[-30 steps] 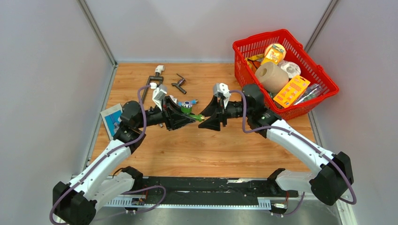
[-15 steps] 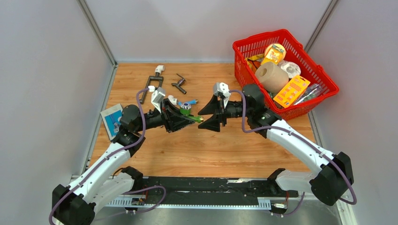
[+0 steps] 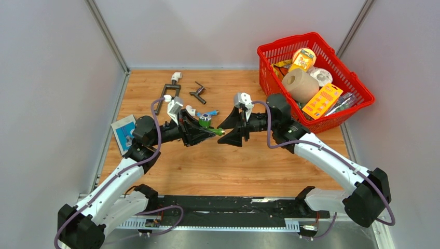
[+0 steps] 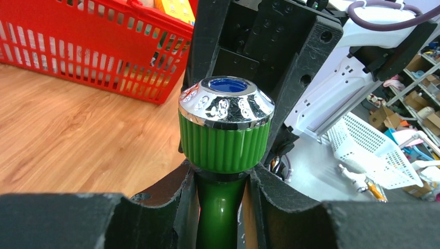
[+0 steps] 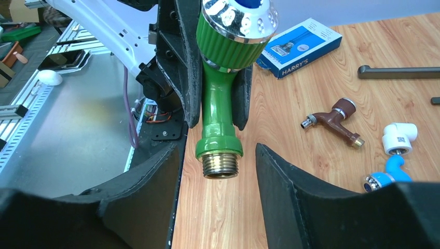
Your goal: Install the water faucets
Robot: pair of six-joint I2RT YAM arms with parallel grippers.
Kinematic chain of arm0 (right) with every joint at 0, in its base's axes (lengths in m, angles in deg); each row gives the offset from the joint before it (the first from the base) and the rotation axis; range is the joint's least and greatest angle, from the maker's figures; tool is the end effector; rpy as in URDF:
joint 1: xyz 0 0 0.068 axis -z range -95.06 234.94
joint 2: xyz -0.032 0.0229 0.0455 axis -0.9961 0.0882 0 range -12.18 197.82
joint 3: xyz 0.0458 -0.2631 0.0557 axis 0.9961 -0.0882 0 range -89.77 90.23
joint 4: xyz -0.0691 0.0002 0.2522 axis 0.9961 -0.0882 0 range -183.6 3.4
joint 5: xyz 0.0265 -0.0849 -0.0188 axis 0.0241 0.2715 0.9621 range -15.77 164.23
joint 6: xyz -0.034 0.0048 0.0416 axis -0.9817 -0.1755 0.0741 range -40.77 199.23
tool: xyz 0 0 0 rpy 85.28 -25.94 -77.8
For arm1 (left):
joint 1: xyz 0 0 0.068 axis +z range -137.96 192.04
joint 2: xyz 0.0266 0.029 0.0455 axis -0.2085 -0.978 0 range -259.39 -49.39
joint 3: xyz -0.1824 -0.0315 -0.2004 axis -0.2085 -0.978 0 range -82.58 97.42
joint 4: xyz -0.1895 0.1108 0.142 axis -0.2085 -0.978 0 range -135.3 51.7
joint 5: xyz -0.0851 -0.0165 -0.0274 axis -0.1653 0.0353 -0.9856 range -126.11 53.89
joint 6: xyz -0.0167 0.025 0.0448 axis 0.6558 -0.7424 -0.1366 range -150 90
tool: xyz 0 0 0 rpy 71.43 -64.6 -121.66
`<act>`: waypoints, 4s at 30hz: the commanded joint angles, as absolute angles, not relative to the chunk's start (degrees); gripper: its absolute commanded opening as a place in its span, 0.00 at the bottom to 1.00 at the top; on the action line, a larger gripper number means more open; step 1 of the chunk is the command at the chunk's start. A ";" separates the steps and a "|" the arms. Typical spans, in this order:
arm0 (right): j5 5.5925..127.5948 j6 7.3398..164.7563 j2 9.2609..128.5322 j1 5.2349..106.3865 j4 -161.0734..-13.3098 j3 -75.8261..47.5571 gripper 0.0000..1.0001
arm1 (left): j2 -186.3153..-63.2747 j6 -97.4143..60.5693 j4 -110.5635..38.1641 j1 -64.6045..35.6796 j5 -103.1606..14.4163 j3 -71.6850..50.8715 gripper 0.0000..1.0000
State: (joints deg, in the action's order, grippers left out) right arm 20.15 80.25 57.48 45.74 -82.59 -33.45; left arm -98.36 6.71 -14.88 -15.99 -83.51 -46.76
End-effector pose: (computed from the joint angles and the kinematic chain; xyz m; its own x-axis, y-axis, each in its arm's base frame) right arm 0.1941 0.1956 0.3474 -0.1432 -0.1033 -0.9843 -0.9877 -0.0486 0.1488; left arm 0.1602 -0.1150 0.3328 -0.4462 -0.2209 -0.8672 0.8616 0.1561 -0.4831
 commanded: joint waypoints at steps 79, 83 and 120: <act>45.39 75.55 102.32 45.74 -90.20 0.47 0.89 | -82.70 -17.87 -57.56 -7.83 -26.89 -42.41 0.00; 52.25 72.03 111.02 44.95 -88.09 6.37 0.88 | -82.35 -18.84 -55.36 -7.91 -26.18 -44.60 0.00; 65.17 72.63 104.39 43.19 -95.29 7.56 0.17 | -78.93 -20.33 -54.30 -7.91 -30.39 -46.28 0.00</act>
State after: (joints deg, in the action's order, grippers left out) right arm 58.66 69.19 118.42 43.22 -96.71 14.24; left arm -80.87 -19.02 -57.77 -8.13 -28.17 -46.33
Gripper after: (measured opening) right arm 0.416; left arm 0.412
